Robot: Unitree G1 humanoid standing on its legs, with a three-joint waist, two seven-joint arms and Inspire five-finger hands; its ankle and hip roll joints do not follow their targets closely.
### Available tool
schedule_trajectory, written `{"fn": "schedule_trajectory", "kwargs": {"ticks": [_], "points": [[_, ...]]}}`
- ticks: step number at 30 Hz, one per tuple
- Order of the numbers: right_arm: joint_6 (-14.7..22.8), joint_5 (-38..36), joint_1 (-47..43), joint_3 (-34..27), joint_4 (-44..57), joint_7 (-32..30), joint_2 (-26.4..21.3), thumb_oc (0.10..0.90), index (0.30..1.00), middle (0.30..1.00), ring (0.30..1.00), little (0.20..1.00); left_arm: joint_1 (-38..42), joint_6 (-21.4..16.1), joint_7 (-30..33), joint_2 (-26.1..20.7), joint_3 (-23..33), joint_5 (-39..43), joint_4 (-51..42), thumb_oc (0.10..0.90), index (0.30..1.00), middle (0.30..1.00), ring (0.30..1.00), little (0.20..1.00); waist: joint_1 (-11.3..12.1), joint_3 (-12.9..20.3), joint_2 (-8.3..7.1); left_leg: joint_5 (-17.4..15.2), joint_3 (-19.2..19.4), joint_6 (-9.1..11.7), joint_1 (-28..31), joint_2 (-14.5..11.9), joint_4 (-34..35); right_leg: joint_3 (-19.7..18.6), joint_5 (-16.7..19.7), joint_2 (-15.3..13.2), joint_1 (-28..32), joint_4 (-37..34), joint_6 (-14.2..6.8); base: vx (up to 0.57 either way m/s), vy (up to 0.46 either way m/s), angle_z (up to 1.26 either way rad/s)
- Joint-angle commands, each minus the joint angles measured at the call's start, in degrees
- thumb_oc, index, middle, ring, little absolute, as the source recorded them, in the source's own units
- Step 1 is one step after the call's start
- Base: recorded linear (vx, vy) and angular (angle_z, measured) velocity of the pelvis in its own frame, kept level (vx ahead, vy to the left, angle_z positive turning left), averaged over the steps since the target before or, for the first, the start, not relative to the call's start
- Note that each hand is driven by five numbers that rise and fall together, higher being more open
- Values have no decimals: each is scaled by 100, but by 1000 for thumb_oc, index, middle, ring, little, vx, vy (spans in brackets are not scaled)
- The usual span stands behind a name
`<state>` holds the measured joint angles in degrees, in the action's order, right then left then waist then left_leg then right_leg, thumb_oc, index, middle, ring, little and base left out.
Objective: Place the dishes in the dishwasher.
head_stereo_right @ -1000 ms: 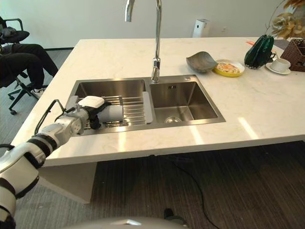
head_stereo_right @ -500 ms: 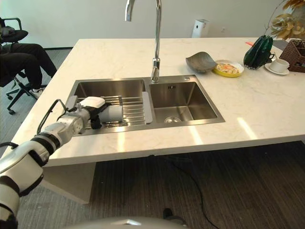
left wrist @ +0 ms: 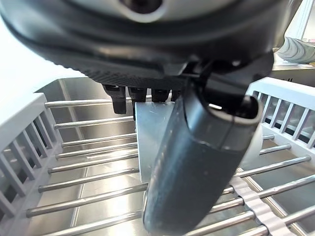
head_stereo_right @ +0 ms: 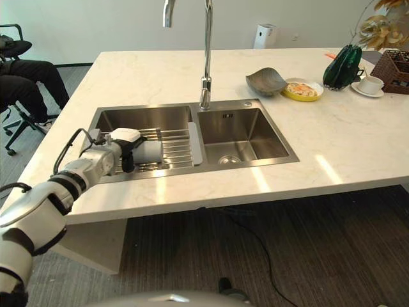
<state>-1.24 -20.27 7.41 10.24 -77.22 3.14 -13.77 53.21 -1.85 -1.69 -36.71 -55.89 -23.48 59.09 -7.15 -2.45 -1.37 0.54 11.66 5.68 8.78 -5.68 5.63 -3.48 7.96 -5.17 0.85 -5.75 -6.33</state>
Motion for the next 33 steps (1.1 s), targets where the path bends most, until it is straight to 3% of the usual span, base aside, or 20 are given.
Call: {"fn": "schedule_trajectory", "kwargs": {"ticks": [1,13,17,20,22,25,29,31,33], "points": [[-20,-34,-557,151,-124,-13,-503,800,900,900,900,900,1484,92,-39,151,-20,-305,673,413,319,319,319,319,-75,-442,446,-502,-162,-184,16,96,-63,280,-362,-215,-50,75,-708,0,0,0],[-10,-28,-577,171,-163,-25,-536,800,900,900,900,900,1428,52,21,311,38,-295,564,400,300,300,300,300,-97,-438,423,-514,-157,-163,48,58,-63,316,-393,-196,-20,75,-673,0,0,0],[39,-27,-532,157,-108,-29,-556,800,900,900,900,900,1562,-68,193,137,-53,-340,106,400,300,300,300,300,-91,-432,424,-506,-190,-138,53,29,-63,371,-419,-186,16,75,-665,0,0,0],[96,-14,-448,104,-4,-29,-558,800,900,900,900,900,1563,-208,485,-249,-30,-258,-680,400,300,300,300,300,-58,-402,426,-492,-206,-112,78,0,-63,435,-453,-166,77,75,-666,-12,-21,1],[155,-1,-313,-36,67,-80,-513,800,900,900,900,900,1396,-281,927,-673,279,-34,-1439,400,300,300,300,300,0,-338,423,-463,-260,-74,102,-46,-63,524,-513,-150,154,75,-643,15,-42,2],[177,12,-220,-116,92,-101,-489,800,900,900,900,900,1214,-331,1108,-835,509,74,-2080,400,300,300,300,300,4,-297,418,-429,-335,-39,112,-94,-63,609,-574,-129,232,75,-615,11,-44,5],[196,-8,-65,-335,202,-144,-427,800,900,900,900,900,765,-547,1063,-1208,1346,1372,-3632,400,300,300,300,300,146,-197,423,-301,-569,46,82,-206,-63,825,-701,-77,409,75,-517,11,-83,22],[199,21,-10,-334,249,-112,-388,800,900,900,900,900,458,-655,1116,-1366,1904,1720,-4382,400,300,300,300,300,240,-171,415,-235,-715,80,62,-256,-63,935,-754,-36,496,75,-458,5,-88,19],[200,21,-7,-315,250,-110,-413,800,900,900,900,900,383,-631,1099,-1388,1974,1717,-4443,400,300,300,300,300,200,-168,436,-234,-733,83,63,-260,-63,954,-759,-34,507,75,-455,-25,-79,26]]}}
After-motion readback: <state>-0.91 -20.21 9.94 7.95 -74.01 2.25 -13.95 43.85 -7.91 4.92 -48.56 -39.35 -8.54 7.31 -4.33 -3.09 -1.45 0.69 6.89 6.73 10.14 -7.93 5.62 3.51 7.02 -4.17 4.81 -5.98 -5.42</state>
